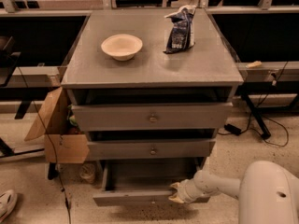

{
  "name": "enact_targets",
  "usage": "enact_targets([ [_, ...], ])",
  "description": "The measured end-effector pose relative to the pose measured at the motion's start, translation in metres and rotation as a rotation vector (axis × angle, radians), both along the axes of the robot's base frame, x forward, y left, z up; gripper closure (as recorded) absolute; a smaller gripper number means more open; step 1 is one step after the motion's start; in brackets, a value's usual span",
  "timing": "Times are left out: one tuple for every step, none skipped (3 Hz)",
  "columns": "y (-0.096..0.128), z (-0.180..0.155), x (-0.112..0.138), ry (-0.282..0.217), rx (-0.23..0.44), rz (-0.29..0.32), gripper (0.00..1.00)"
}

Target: Open bottom drawer

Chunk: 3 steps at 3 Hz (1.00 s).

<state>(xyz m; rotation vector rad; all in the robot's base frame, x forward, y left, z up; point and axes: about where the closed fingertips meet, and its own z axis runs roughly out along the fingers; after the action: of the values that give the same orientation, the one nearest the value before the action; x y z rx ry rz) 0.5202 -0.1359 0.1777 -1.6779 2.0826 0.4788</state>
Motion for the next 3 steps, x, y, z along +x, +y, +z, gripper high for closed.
enact_targets([
  [-0.004,0.004,0.004,-0.014,-0.031,0.009,0.54],
  [-0.003,0.004,0.005,-0.015,-0.032,0.010,0.31],
  [-0.001,0.006,-0.014,-0.021,-0.012,0.068,0.07],
])
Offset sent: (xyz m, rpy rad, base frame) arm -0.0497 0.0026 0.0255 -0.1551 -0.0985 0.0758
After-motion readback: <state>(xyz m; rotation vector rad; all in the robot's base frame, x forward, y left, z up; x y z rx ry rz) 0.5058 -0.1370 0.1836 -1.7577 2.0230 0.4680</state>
